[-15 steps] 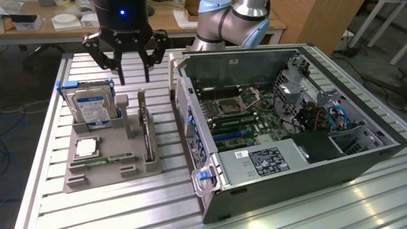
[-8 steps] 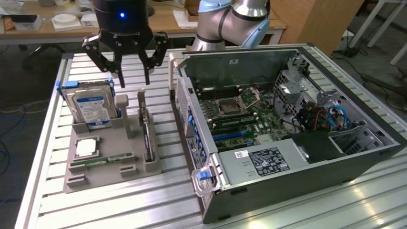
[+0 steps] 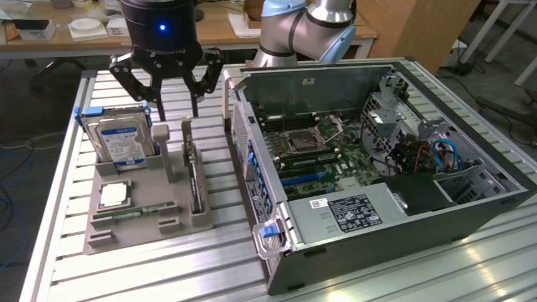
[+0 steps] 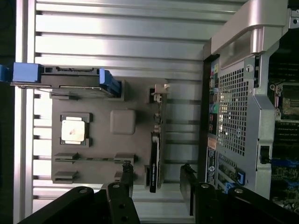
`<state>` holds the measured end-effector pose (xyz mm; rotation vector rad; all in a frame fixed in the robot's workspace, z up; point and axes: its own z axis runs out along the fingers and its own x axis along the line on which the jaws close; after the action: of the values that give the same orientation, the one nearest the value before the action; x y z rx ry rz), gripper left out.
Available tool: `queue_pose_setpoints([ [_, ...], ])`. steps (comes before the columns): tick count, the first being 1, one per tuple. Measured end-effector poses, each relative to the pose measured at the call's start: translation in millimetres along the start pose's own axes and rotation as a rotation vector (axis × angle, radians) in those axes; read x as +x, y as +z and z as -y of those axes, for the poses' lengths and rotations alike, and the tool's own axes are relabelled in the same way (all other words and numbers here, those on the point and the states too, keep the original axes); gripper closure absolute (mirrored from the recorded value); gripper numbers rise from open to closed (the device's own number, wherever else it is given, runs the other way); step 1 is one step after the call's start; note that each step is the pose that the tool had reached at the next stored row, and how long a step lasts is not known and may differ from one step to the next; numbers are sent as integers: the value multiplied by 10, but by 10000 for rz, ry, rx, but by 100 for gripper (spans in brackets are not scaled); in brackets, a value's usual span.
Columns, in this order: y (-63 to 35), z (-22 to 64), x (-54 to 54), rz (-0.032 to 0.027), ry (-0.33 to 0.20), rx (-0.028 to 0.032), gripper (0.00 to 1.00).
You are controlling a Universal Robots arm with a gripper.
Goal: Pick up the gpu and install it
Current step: 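Pick up the gpu and move the gpu toward the slot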
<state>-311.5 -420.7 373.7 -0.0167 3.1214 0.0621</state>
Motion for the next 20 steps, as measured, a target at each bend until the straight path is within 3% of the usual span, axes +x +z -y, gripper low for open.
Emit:
queue_pose_setpoints([
  [20, 231, 33, 5, -6, 0, 0, 47],
])
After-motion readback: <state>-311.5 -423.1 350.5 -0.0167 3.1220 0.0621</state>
